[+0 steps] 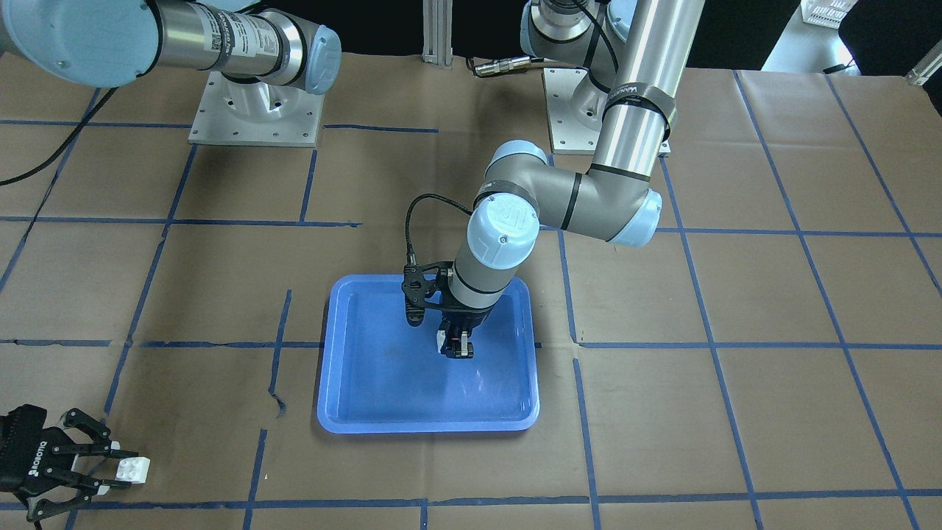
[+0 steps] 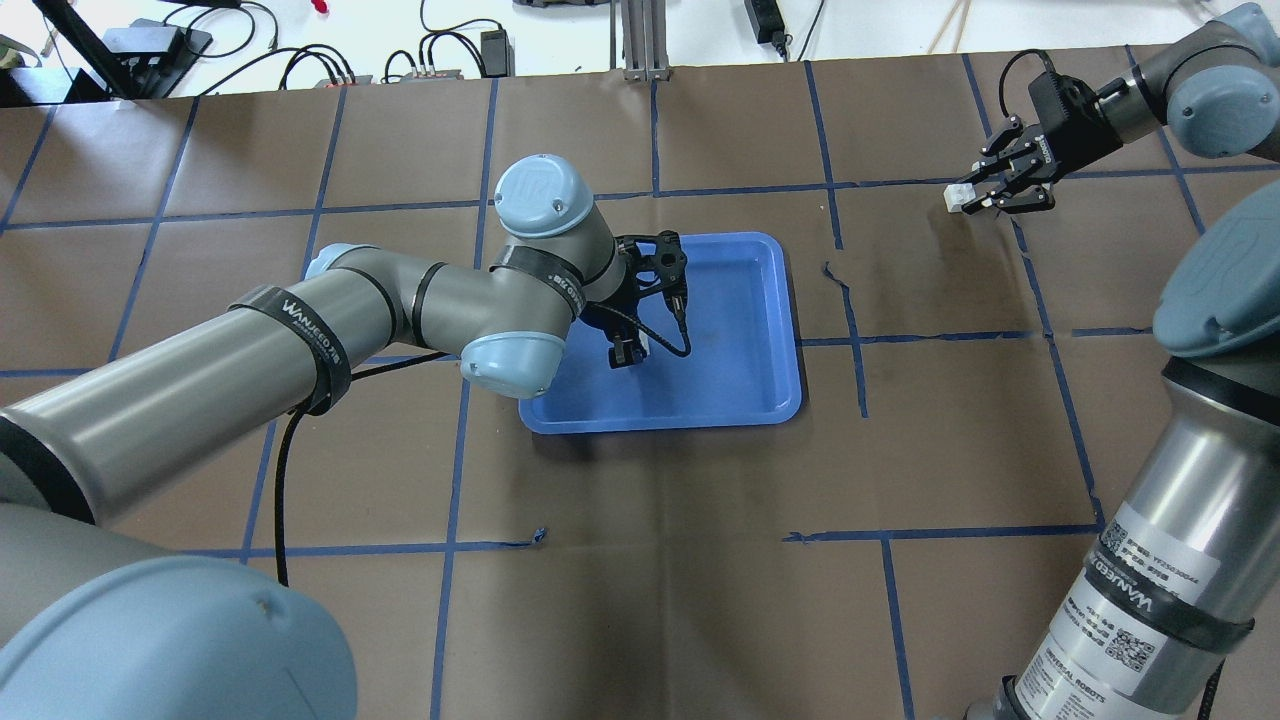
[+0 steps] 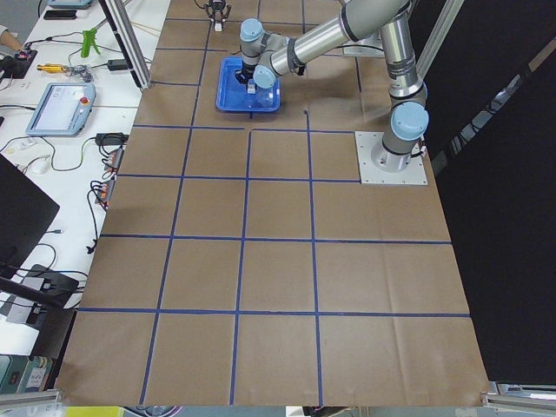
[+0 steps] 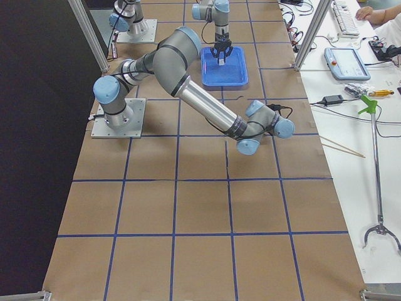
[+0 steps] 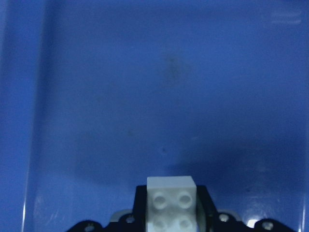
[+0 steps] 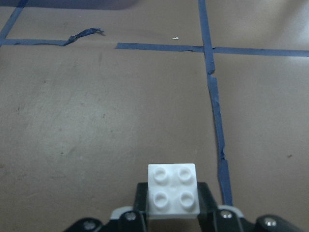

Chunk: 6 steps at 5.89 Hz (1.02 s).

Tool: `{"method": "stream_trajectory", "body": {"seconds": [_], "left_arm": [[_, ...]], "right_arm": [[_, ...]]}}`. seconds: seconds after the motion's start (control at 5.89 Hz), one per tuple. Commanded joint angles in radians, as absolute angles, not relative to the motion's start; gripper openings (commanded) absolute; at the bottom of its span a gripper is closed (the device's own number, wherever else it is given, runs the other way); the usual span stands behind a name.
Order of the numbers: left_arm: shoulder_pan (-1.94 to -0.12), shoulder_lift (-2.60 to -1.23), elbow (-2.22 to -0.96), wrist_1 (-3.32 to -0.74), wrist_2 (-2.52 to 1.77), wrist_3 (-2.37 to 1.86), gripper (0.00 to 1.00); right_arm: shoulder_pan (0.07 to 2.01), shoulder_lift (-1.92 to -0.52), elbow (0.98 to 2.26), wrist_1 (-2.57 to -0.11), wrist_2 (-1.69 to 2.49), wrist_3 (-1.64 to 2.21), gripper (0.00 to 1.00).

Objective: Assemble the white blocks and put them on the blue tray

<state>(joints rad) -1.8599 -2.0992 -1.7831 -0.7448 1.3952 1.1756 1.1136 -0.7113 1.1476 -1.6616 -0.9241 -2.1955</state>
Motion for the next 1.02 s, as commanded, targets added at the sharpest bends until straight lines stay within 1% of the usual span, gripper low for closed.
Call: {"method": "stream_trajectory", "body": {"seconds": [0.0, 0.17, 0.34, 0.51, 0.85], "left_arm": [[-1.864, -2.128, -1.782, -0.749, 1.393, 1.114, 0.96], [-1.865, -2.109, -1.773, -0.749, 1.394, 1.105, 1.0], [-1.865, -2.065, -1.747, -0.805, 1.396, 1.104, 1.0], [-1.865, -2.006, -1.694, -0.947, 1.396, 1.103, 1.0], [-1.858, -1.871, -1.559, -1.259, 1.407, 1.098, 1.0]], "right_arm": [[1.115, -0.779, 1.163, -1.638, -0.879, -2.134, 0.32], [1.12, -0.838, 1.214, -1.632, -0.876, -2.125, 0.32], [1.126, -0.904, 1.317, -1.652, -0.868, -2.123, 0.31], [1.129, -0.982, 1.415, -1.664, -0.859, -2.12, 0.31], [1.17, -1.093, 1.597, -1.791, -0.818, -2.045, 0.31]]}}
